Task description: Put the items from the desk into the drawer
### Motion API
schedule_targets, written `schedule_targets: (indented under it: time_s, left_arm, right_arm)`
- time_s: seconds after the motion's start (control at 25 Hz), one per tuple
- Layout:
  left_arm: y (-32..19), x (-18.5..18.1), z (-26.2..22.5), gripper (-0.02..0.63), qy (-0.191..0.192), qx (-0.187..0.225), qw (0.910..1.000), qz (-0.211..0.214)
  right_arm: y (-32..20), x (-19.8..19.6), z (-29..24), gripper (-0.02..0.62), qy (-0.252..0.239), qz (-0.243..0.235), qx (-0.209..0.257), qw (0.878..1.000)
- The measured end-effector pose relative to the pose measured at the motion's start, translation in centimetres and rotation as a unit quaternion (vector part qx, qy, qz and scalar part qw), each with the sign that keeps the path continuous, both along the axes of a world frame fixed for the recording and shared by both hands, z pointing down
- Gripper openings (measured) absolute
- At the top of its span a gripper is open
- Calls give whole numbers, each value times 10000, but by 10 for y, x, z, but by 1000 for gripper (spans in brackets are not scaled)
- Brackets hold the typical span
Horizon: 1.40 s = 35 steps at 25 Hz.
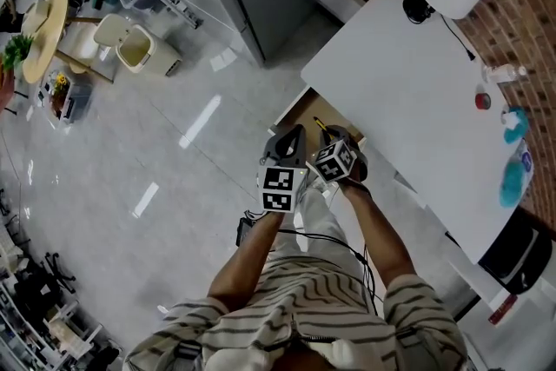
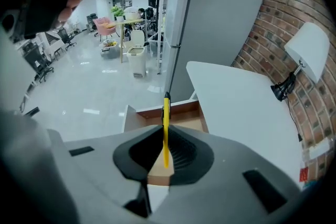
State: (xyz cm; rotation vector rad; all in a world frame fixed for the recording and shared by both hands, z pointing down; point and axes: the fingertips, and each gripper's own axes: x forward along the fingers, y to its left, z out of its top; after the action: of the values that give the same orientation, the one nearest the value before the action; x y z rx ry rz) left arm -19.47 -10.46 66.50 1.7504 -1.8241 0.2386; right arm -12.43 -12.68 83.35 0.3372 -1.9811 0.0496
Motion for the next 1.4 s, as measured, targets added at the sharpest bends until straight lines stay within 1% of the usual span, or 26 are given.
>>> schedule_targets:
  time_s: [0.36,0.56,0.76,1.04,1.24,1.4]
  left_arm:
    - [3,4,3,-8,27,1,10000,2]
    - [7,5,10,-8,50,-34,10000,7]
    - [11,2,18,-8,70,-49,10000,-10]
    - [19,2,29,-8,100,-83,9999,25]
    - [20,4,41,-8,104,-82,9999,69]
    - [21,7,49,-8,127,-109,9998,59]
  right_arm:
    - [-9,5,34,37,215,-62,14,9997]
    - [-15,16,60,37,337,48,28,9994]
    - [-16,19,84,37,538,-62,87,9985]
    - [-10,20,117,37,831,-221,48,9963]
    - [-13,23,142,37,944,-184,28,9954]
    - [-12,23,153,37,968,-196,-3,9951]
